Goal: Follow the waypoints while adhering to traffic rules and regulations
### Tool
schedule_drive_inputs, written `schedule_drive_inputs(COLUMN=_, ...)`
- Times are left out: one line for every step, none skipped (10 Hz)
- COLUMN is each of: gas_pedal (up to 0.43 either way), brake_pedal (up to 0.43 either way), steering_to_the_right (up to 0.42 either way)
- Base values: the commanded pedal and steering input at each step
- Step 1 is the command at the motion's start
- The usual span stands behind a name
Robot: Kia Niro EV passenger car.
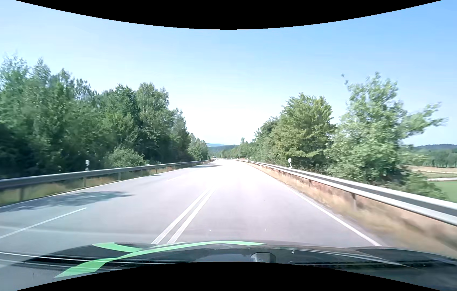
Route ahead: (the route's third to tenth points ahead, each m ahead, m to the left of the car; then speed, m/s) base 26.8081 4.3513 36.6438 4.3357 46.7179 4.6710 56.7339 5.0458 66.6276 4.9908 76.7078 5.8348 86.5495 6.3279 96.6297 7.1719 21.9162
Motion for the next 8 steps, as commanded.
schedule_drive_inputs(gas_pedal=0.248, brake_pedal=0.000, steering_to_the_right=-0.007)
schedule_drive_inputs(gas_pedal=0.248, brake_pedal=0.000, steering_to_the_right=-0.008)
schedule_drive_inputs(gas_pedal=0.260, brake_pedal=0.000, steering_to_the_right=-0.007)
schedule_drive_inputs(gas_pedal=0.268, brake_pedal=0.000, steering_to_the_right=-0.007)
schedule_drive_inputs(gas_pedal=0.268, brake_pedal=0.000, steering_to_the_right=-0.007)
schedule_drive_inputs(gas_pedal=0.268, brake_pedal=0.000, steering_to_the_right=-0.006)
schedule_drive_inputs(gas_pedal=0.280, brake_pedal=0.000, steering_to_the_right=-0.005)
schedule_drive_inputs(gas_pedal=0.280, brake_pedal=0.000, steering_to_the_right=-0.003)
